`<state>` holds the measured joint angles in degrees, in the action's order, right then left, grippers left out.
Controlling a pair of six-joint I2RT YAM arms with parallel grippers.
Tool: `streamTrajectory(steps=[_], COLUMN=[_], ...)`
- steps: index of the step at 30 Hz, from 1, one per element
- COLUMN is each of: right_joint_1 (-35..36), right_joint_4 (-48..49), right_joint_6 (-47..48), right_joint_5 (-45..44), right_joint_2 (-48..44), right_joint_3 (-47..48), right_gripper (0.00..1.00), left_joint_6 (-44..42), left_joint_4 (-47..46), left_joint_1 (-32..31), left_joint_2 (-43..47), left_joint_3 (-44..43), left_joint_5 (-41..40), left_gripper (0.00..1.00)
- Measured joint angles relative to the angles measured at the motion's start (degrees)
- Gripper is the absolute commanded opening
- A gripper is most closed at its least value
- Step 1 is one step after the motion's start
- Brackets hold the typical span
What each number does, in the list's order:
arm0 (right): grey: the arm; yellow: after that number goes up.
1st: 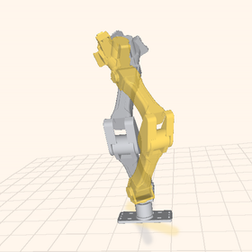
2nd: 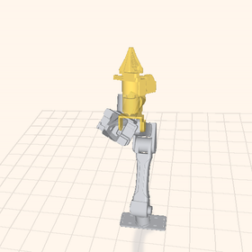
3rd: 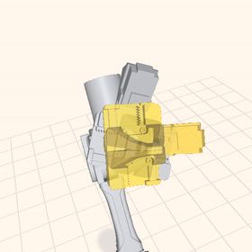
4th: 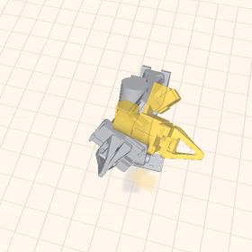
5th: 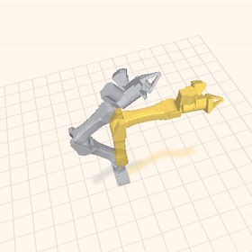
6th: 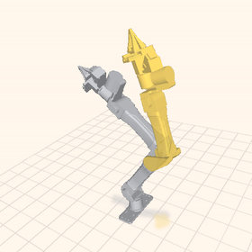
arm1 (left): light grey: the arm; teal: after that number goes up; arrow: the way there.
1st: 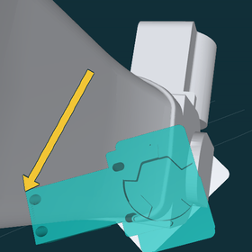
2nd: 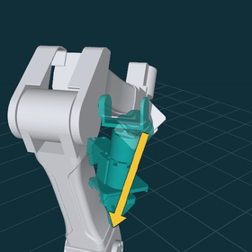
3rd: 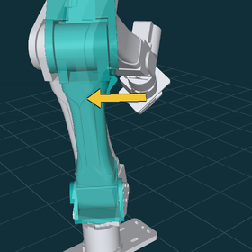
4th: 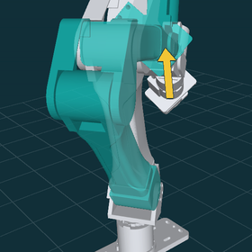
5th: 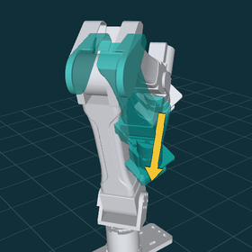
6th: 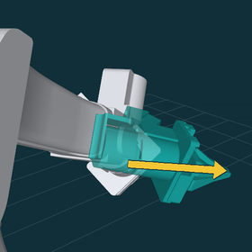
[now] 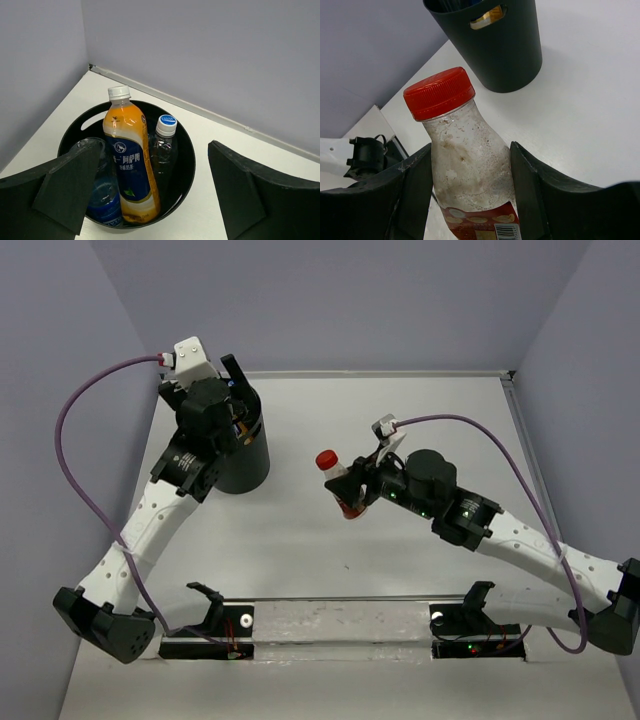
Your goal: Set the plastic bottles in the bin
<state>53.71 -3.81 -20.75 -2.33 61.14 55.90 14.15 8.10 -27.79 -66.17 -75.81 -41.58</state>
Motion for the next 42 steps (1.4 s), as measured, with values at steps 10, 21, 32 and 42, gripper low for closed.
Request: streamTrajectory(steps=[10,21,32,42], right_joint_1=[0.00,0.00,0.00,-0.83], right_joint_4=[-0.04,-0.13,4.81,11.74], right_joint_6=[0.42,3.06,6.64,6.86], right_joint_5=[1.68,3.50,4.26,5.40], right_joint_2=[0.46,4.52,27.36,54.88], right_joint_3=[0.35,8.57,34.56,63.69], right_gripper=[0.23,0.18,0.16,0.16], left_joint_6=[3.06,6.75,10.88,10.86], left_joint_4=[0.48,7.32,10.51,0.13], left_joint_1=[1.25,1.29,1.29,1.29], left_joint_2=[3.80,5.03,23.15,37.73], left_joint_3=[-6.05,-13.75,2.95,7.34], left_joint_5=[1.46,11.56,17.68,20.90], left_gripper=[0.99,0.99,0.99,0.99])
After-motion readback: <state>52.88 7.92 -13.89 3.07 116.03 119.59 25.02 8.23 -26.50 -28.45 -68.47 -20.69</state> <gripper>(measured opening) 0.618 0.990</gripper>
